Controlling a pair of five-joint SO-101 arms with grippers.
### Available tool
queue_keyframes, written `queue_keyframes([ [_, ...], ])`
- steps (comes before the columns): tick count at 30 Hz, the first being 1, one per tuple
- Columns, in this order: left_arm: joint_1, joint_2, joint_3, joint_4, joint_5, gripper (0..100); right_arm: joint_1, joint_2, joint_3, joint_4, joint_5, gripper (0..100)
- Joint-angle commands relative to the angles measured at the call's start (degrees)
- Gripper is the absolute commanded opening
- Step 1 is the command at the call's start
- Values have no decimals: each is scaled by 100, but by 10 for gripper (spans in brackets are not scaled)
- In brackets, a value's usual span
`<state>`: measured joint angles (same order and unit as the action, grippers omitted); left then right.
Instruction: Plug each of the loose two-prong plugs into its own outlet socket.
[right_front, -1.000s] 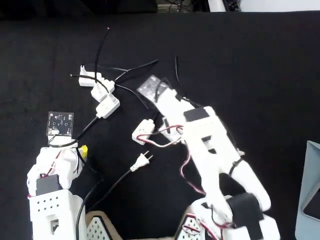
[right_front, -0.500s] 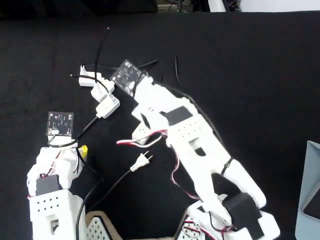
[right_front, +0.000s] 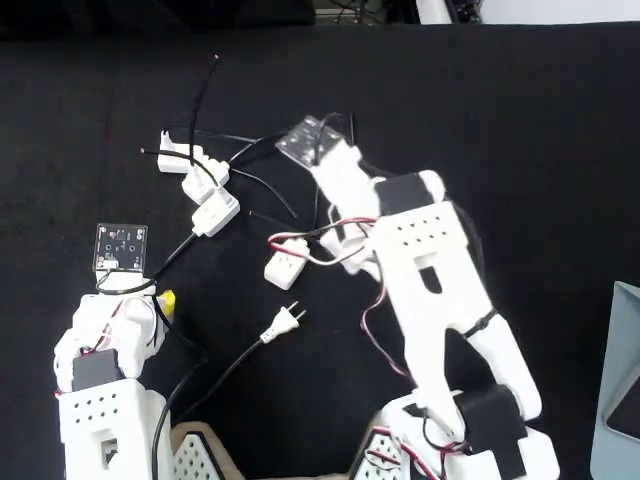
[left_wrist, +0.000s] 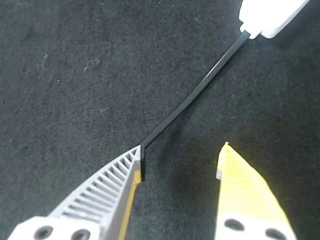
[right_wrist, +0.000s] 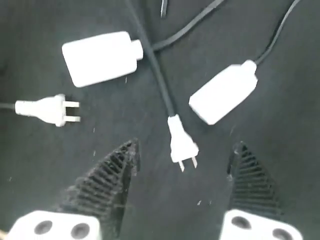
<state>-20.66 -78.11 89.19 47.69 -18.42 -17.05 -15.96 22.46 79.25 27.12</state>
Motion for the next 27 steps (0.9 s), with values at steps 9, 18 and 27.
queue_keyframes([
  [9, -4, -62, -57, 44, -62, 245, 229, -22, 1763, -844, 18, 279],
  [18, -4, -62, -57, 44, -62, 245, 281, -13, 2949, -2470, 862, 279],
  [27, -4, -62, -57, 44, -62, 245, 290, 75, 2967, -2567, 862, 279],
])
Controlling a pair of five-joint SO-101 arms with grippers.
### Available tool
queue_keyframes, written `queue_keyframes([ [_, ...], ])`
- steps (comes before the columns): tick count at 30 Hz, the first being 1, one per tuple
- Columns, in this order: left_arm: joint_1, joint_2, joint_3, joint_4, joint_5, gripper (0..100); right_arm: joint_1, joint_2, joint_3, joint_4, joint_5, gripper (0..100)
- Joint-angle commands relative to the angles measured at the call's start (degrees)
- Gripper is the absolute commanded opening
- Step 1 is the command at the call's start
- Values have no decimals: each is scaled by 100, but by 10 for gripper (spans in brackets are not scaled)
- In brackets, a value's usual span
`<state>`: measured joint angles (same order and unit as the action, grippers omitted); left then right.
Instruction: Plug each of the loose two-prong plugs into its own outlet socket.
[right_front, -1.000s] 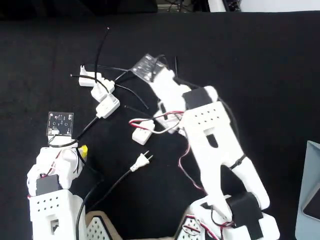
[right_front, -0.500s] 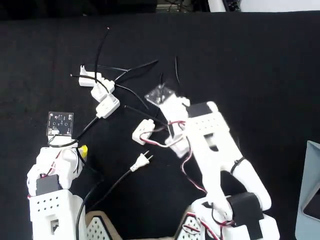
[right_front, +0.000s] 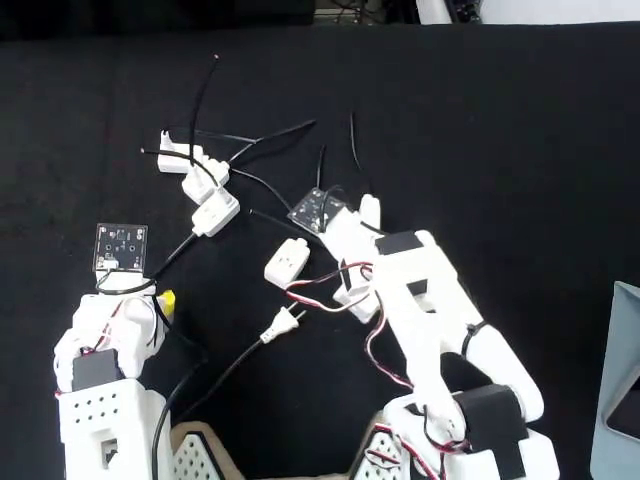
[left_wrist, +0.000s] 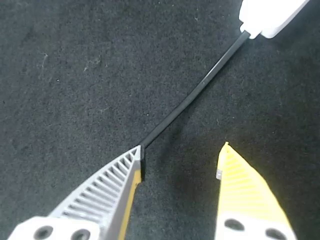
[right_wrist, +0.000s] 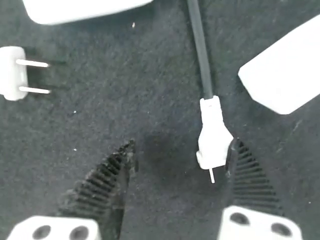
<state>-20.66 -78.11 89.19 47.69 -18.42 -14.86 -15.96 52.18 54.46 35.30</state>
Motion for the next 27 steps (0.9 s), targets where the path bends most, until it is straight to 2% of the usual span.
queue_keyframes([
  [1, -4, -62, -57, 44, -62, 245, 105, 171, -4, -88, 44, 279],
  [6, -13, -62, -57, 44, -62, 245, 422, 989, -303, -88, 70, 269],
  [13, -4, -62, -57, 44, -62, 245, 571, 1684, -884, -44, 79, 81],
  [27, -4, -62, -57, 44, -62, 245, 571, 1631, -919, -35, 88, 72],
])
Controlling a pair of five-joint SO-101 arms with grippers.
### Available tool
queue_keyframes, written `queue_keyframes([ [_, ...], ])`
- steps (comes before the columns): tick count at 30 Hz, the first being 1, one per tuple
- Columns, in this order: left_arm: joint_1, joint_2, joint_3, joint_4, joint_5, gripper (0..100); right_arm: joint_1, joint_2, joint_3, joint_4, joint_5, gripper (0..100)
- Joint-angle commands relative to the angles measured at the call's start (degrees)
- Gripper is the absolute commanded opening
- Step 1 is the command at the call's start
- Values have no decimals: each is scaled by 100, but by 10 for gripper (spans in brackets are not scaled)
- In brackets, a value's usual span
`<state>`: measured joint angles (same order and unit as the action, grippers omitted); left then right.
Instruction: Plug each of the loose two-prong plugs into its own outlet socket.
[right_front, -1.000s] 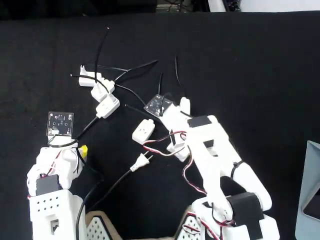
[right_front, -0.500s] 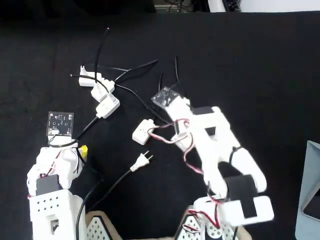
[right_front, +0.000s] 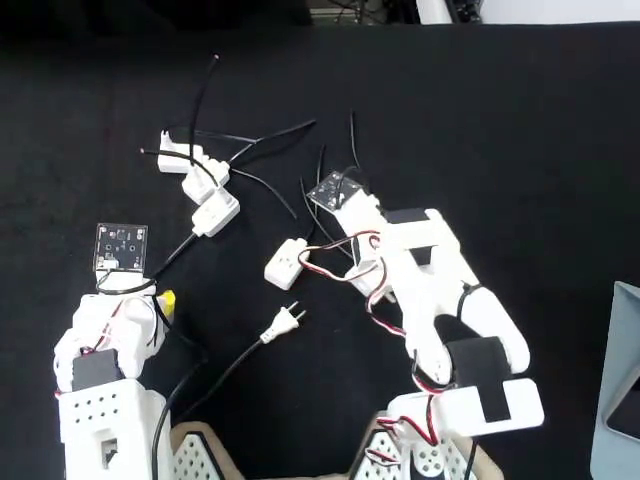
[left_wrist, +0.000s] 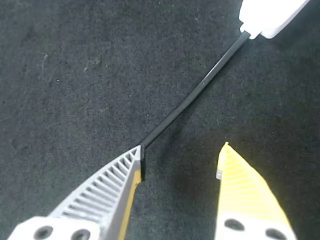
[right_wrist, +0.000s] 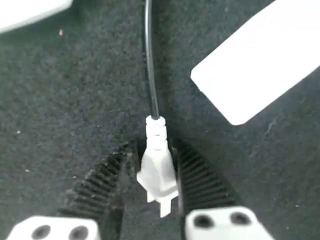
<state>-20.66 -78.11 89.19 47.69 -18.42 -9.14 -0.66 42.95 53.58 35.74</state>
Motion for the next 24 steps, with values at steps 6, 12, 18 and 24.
queue_keyframes([
  [6, -13, -62, -57, 44, -62, 245, 0, 101, -66, 105, 44, 12],
  [12, -4, -62, -57, 44, -62, 245, 9, 92, -664, 1011, -9, 11],
  [18, -4, -62, -57, 44, -62, 245, -44, -462, -1068, 1688, -9, 11],
  [24, -4, -62, -57, 35, -62, 245, -484, -2097, -673, 1934, -9, 11],
])
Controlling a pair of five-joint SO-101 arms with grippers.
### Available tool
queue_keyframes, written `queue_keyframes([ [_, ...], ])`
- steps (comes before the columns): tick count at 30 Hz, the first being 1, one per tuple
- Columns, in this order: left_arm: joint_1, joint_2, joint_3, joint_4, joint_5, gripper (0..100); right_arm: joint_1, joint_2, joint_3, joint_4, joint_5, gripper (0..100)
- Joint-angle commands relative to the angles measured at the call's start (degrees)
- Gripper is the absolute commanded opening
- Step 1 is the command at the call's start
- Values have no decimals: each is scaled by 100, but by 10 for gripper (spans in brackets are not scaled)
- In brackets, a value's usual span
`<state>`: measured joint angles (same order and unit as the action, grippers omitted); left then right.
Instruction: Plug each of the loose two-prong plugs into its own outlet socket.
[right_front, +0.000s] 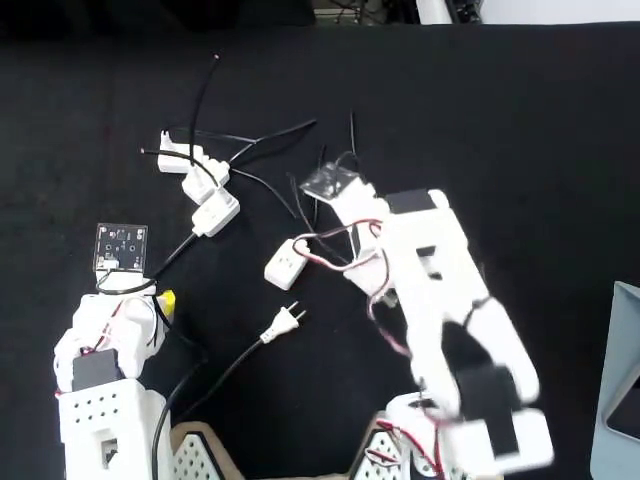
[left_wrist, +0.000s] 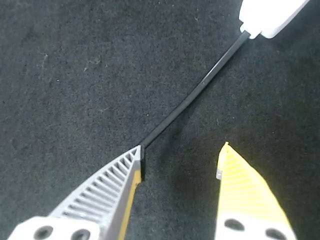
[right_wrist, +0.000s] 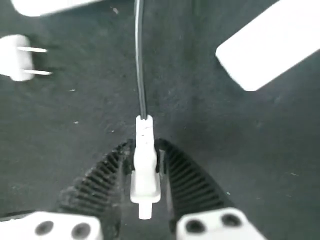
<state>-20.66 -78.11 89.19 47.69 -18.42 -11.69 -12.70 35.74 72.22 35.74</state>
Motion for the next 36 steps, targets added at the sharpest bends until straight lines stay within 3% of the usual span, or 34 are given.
queue_keyframes([
  [1, -4, -62, -57, 44, -62, 245, -299, -1174, 154, 44, -9, 11],
  [6, -13, -62, -57, 44, -62, 245, -642, -2404, 585, -18, -246, 11],
  [17, 13, -62, -497, 176, -18, 245, -721, -4119, 1991, -2444, -2866, 11],
  [24, 110, -62, -2273, 1363, -18, 245, 281, -5385, 3275, -4105, -3912, 11],
  [32, 1974, 70, -3495, 1767, 281, 245, 1029, -5895, 4057, -4967, -4492, 11],
  [36, 2870, 870, -3749, 1749, 431, 245, 1644, -5877, 4057, -5310, -4571, 11],
])
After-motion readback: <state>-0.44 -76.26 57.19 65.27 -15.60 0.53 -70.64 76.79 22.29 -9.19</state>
